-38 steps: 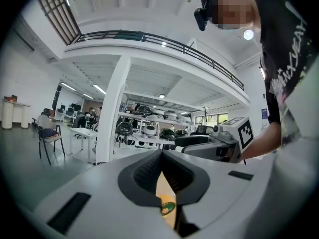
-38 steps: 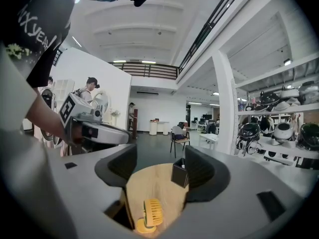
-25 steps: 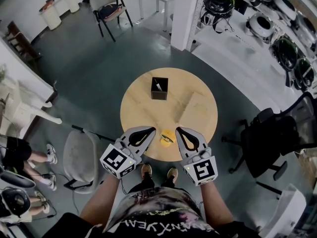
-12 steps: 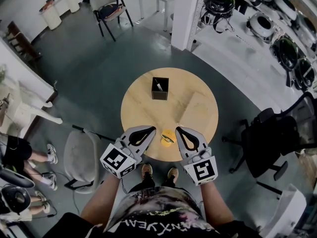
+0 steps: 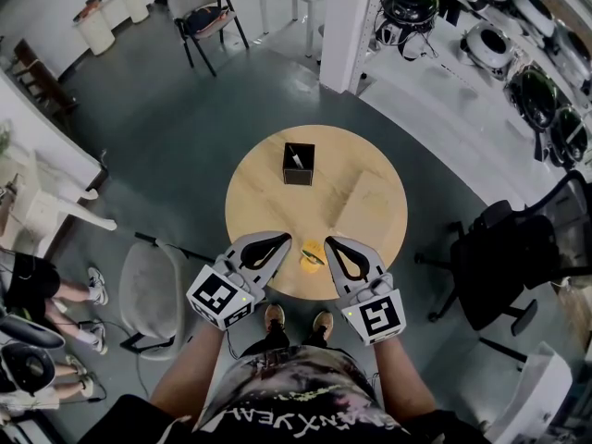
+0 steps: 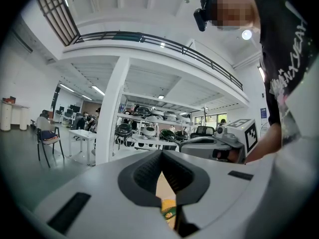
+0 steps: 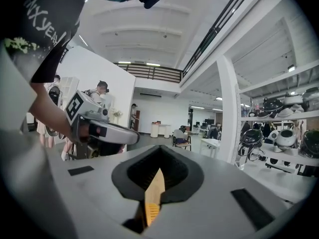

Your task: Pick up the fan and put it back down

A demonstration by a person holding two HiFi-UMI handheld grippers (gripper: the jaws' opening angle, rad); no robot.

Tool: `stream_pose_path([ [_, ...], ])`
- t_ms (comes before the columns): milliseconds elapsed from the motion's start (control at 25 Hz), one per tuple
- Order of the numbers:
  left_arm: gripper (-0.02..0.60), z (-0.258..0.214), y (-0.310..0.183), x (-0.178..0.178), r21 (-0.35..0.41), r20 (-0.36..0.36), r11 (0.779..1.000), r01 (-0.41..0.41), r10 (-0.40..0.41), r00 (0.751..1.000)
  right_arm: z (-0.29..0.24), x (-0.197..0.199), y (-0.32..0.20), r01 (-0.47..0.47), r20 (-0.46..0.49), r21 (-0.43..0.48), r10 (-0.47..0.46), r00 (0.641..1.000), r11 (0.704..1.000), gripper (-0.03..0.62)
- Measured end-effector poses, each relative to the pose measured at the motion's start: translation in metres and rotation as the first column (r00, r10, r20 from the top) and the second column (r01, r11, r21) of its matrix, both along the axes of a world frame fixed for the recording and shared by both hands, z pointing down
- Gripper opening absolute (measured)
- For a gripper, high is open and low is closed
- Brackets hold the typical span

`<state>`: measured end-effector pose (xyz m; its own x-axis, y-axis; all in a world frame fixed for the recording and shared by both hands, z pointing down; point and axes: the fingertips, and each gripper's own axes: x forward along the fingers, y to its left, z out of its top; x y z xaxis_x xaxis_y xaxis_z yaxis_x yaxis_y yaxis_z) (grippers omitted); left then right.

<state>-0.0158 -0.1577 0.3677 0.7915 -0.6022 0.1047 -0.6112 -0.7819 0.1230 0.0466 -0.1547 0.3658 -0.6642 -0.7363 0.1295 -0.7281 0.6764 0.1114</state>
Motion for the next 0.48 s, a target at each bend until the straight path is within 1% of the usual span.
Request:
stream_pose_path([
  [480, 0.012, 0.0029, 0.0024, -0.0006, 0.001, 0.01, 1.0, -0.005, 0.005, 1.0, 0.0023, -0.0012, 0.0029, 0.014, -0.01, 0.005, -0.014, 1.0, 1.0, -0.001],
])
